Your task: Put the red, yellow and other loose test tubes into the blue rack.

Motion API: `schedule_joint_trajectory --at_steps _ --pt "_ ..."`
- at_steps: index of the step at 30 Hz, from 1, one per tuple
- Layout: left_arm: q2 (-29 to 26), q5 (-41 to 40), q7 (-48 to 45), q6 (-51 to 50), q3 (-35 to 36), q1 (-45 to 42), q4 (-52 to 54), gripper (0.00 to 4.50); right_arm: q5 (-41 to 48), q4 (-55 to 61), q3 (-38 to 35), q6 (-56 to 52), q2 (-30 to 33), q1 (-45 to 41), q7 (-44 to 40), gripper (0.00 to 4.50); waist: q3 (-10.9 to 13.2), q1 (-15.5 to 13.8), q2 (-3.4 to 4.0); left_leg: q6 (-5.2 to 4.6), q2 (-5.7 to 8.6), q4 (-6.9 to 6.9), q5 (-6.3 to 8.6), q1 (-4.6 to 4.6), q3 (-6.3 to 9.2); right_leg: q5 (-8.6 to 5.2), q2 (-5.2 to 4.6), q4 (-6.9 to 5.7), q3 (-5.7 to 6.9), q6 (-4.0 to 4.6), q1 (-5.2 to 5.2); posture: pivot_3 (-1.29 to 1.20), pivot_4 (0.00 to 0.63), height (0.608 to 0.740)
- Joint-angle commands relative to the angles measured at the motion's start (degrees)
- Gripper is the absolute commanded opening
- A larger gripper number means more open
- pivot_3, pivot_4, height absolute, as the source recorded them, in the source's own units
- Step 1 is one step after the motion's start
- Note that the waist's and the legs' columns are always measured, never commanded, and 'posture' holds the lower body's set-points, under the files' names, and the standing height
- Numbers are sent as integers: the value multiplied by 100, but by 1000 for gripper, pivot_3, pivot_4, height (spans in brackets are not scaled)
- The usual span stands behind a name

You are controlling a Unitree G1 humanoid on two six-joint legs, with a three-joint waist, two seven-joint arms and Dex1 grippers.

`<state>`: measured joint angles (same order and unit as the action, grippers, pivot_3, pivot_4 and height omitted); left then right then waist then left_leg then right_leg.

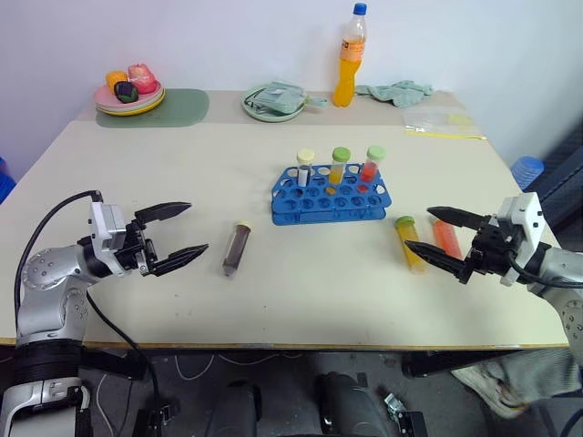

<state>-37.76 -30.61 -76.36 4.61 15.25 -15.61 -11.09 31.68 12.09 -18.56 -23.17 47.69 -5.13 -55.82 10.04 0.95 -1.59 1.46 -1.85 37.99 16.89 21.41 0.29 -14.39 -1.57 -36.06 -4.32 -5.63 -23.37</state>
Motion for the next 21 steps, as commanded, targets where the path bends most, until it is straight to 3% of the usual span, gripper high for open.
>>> schedule_joint_trajectory --at_steps 1,11,21 --pt "49 -37 54 31 -36 -103 109 4436 9 65 -259 135 153 -23 -76 4500 0 -2 0 0 0 0 0 0 0 0 0 0 0 0 0 0 150 740" --pt "72 -27 183 -80 -120 -241 199 4436 54 238 -182 7 116 -93 67 4500 0 -4 0 0 0 0 0 0 1 0 0 0 0 0 0 0 150 740" --pt "208 -38 401 -293 -319 -397 427 4436 21 493 82 -485 -94 -569 813 4500 0 1 0 0 0 0 0 1 3 1 2 0 0 -2 0 0 150 740"
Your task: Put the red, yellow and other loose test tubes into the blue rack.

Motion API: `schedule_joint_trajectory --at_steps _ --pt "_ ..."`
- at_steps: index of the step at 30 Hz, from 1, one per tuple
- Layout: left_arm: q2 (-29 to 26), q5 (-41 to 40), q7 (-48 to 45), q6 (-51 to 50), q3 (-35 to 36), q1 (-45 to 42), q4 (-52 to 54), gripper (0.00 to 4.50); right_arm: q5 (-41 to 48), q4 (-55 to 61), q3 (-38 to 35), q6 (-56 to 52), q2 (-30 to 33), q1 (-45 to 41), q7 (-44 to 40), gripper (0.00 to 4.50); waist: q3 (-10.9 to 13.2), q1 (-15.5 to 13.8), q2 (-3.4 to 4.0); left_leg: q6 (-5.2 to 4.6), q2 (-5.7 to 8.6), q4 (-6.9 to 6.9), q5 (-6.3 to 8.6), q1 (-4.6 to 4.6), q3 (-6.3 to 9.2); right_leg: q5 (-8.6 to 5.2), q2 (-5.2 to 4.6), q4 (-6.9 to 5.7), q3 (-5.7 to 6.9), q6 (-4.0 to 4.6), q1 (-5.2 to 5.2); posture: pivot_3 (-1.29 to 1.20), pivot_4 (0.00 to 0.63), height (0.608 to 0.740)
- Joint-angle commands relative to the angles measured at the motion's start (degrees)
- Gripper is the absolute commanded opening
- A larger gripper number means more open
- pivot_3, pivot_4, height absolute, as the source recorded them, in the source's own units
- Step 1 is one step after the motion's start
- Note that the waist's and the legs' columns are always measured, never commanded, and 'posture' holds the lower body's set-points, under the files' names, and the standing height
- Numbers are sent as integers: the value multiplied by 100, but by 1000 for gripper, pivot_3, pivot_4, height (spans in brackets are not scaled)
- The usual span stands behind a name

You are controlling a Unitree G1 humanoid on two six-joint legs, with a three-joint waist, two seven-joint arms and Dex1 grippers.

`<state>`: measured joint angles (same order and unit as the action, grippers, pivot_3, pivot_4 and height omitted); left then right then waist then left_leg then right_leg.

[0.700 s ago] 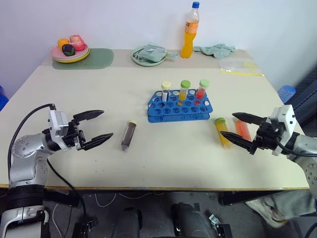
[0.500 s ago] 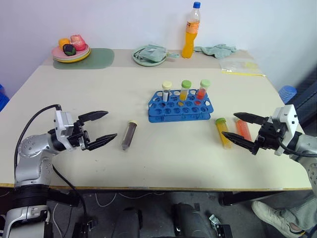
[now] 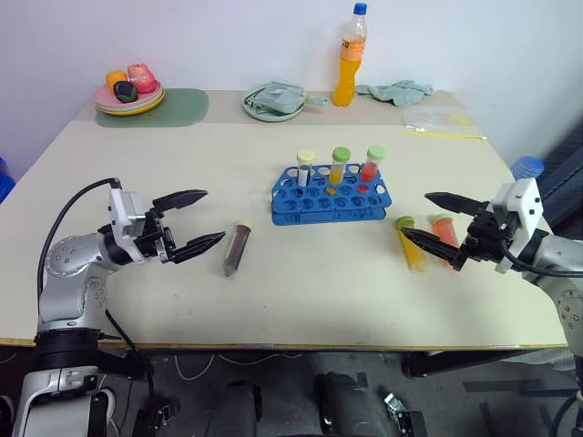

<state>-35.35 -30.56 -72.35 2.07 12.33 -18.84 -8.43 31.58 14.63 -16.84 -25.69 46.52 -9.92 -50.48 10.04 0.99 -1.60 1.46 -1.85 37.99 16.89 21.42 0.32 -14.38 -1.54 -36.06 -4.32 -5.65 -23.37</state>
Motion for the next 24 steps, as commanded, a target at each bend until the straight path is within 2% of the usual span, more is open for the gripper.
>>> schedule_joint_trajectory --at_steps 1,8,11,14,18,21,24 --pt "-53 -34 -50 -28 -39 -124 96 4436 15 313 -46 -347 31 -85 370 4500 0 -5 0 0 0 0 0 0 0 0 0 0 0 0 0 0 150 740" --pt "-29 5 -219 -37 -181 -618 -263 4436 47 309 -169 -858 -57 -274 973 4500 0 -22 0 0 4 1 0 3 -1 -1 -2 3 -1 2 1 0 150 740" --pt "15 12 -242 -6 -223 -654 -318 4436 240 263 -166 -1763 13 -380 1362 4500 0 7 0 0 2 0 0 2 0 -1 1 1 0 2 -1 0 150 740" --pt "111 14 -235 -13 -297 -599 -249 4436 -76 199 37 -2542 294 -481 1789 4500 0 -3 0 0 1 0 0 3 0 -1 1 0 -1 2 -2 0 150 740" --pt "219 38 -249 0 -374 -527 -163 4436 -161 -978 -119 -3566 438 -1559 2317 4500 1 14 3 0 3 2 0 3 -7 -2 -6 3 -6 5 -3 0 150 740" --pt "298 39 -191 10 -413 -506 -108 4436 -413 -1765 308 -4668 635 -2359 2601 4500 2 12 5 0 3 0 0 4 -13 -1 -4 3 -13 7 -9 0 150 740" --pt "376 73 -144 61 -453 -467 -89 4436 -503 -2300 557 -5120 572 -2899 2609 4500 1 0 4 -3 0 -12 1 6 -6 -1 -1 3 -8 6 -14 0 150 740"
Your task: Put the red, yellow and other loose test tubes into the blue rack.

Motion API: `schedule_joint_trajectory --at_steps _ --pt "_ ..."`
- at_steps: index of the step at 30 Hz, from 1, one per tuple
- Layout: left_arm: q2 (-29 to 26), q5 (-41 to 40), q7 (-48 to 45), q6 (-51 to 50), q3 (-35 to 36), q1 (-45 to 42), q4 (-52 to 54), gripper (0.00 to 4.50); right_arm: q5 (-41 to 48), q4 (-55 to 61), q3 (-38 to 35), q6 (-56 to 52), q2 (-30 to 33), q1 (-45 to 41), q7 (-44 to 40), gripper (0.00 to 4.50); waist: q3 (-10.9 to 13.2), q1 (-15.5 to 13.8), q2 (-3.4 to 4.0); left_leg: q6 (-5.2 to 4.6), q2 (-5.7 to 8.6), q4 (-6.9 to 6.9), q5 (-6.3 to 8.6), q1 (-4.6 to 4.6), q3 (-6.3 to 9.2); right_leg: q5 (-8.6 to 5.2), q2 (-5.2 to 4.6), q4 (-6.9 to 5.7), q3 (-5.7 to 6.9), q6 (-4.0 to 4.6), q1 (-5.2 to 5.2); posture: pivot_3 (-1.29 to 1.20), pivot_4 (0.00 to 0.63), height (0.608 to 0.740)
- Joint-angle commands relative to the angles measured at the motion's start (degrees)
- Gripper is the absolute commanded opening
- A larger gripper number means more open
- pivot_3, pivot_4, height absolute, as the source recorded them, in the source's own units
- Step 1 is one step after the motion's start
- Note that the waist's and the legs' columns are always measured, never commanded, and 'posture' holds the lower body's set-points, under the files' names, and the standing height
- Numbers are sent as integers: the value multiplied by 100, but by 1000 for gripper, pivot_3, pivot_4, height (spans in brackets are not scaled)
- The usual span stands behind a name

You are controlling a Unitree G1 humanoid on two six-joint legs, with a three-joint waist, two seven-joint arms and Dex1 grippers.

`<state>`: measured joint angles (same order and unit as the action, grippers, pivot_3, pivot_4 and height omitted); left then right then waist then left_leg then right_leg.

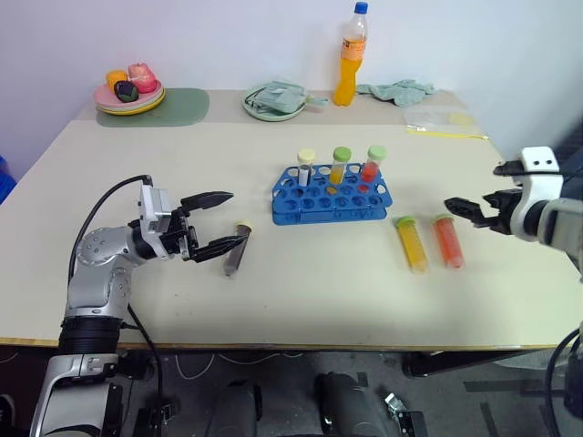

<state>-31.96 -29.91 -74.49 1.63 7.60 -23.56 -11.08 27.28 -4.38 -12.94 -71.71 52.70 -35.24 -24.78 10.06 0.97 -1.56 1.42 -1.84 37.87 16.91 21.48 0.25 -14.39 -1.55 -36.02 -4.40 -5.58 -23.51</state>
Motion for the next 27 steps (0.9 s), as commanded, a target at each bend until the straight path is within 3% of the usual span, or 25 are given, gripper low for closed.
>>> schedule_joint_trajectory --at_steps 1,4,8,16,27 --pt "66 21 102 108 2 18 198 4436 -66 -604 202 -753 -59 -549 22 4500 0 5 2 -6 0 0 3 0 -2 1 0 0 0 -1 0 0 150 740" --pt "131 25 177 95 -5 78 287 4436 -96 -1259 296 -1308 -171 -1266 41 4500 2 19 6 -7 2 1 4 5 -10 1 -3 2 -5 -3 -5 0 150 740" --pt "111 27 150 147 61 176 274 4436 -267 -1860 1119 -1545 -78 -1957 -256 4500 3 39 11 -7 0 0 4 4 -15 1 -2 1 -7 -2 -10 0 150 740" --pt "69 -145 305 -105 104 358 736 4436 -831 -2591 2737 -706 137 -2128 -1352 4500 2 15 11 -12 3 1 7 13 -16 1 -5 9 -7 -3 -12 0 150 740" --pt "85 -193 485 -263 77 556 1112 4436 -1649 -3702 3371 47 -181 -2487 -2133 4500 3 43 12 -12 1 1 7 8 -16 2 1 5 -6 -6 -12 0 150 740"
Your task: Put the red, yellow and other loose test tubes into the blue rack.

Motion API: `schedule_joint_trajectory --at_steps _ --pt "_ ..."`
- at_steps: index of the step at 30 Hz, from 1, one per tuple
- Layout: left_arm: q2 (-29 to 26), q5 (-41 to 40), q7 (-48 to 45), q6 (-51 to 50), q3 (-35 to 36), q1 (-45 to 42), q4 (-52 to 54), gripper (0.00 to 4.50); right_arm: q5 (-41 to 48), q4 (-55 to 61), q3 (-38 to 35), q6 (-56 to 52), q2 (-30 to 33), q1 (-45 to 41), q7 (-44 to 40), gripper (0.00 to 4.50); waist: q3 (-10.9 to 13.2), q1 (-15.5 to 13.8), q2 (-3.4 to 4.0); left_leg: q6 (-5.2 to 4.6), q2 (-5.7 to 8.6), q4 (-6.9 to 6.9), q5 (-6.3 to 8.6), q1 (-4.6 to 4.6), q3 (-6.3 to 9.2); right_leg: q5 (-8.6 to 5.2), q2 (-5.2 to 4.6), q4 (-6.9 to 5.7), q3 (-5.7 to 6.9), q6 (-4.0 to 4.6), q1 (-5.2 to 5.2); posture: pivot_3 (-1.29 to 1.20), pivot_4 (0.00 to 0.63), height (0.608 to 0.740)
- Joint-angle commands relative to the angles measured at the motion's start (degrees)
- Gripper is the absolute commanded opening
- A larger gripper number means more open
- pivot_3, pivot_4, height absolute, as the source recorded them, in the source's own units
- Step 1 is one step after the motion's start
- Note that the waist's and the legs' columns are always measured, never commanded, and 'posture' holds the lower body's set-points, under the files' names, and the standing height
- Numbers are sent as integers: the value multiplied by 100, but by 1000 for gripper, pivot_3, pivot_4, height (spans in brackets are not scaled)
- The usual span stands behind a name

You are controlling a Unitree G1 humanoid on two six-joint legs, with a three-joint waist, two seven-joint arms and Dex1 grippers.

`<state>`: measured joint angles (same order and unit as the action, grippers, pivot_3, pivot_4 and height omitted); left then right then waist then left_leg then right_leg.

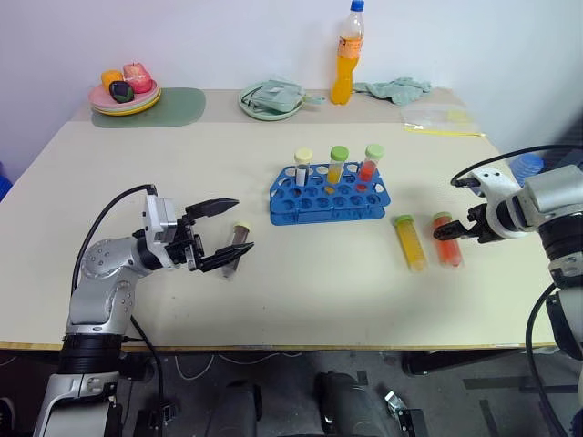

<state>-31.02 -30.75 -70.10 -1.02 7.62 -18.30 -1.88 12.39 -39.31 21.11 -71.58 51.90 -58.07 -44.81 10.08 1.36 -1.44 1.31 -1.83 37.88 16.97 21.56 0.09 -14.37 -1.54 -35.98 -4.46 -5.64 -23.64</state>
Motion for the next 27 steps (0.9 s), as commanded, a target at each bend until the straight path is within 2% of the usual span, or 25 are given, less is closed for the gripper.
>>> schedule_joint_trajectory --at_steps 1,6,7,9,14,15,21,24,27 --pt "-6 -112 59 0 74 39 205 4436 -220 -279 -31 75 -135 -223 -155 4500 0 10 0 0 0 0 0 0 -1 0 0 0 0 0 0 0 150 740" --pt "-11 -112 88 9 89 81 208 4436 -406 -574 -29 100 -234 -319 -370 4500 0 10 1 0 0 0 0 0 0 0 0 -1 0 0 0 0 150 740" --pt "-13 -111 92 12 92 90 211 4478 -424 -625 -51 73 -253 -336 -394 4239 0 10 1 0 0 0 0 0 0 0 -1 -1 0 0 0 0 150 740" --pt "-11 -109 102 18 93 101 212 4500 -495 -717 -61 134 -289 -342 -430 3663 0 10 1 0 1 0 0 0 1 0 0 -1 0 0 0 0 150 740" --pt "-1 -105 137 24 91 120 222 4500 -593 -827 -162 141 -386 -347 -467 1140 0 17 1 0 1 0 0 -1 1 0 0 -1 0 0 1 0 150 740" --pt "-1 -104 149 21 86 129 237 4500 -606 -816 -176 147 -394 -343 -481 833 0 25 1 0 1 0 0 -2 1 0 0 -1 0 0 1 0 150 740" --pt "-23 -129 242 -59 66 177 395 4500 -666 -600 -245 274 -310 -291 -640 797 0 99 1 0 1 0 0 -1 3 0 0 -2 1 -1 2 0 150 740" --pt "-34 -148 347 -179 60 197 601 4500 -606 27 -385 725 -98 -88 -876 797 0 110 2 0 1 0 0 -1 3 5 0 -2 0 -9 1 0 150 740" --pt "-38 -159 457 -311 47 183 765 4500 -444 885 -1023 1371 63 366 -708 797 1 103 3 0 1 -1 0 1 7 9 0 -2 2 -17 2 0 150 740"
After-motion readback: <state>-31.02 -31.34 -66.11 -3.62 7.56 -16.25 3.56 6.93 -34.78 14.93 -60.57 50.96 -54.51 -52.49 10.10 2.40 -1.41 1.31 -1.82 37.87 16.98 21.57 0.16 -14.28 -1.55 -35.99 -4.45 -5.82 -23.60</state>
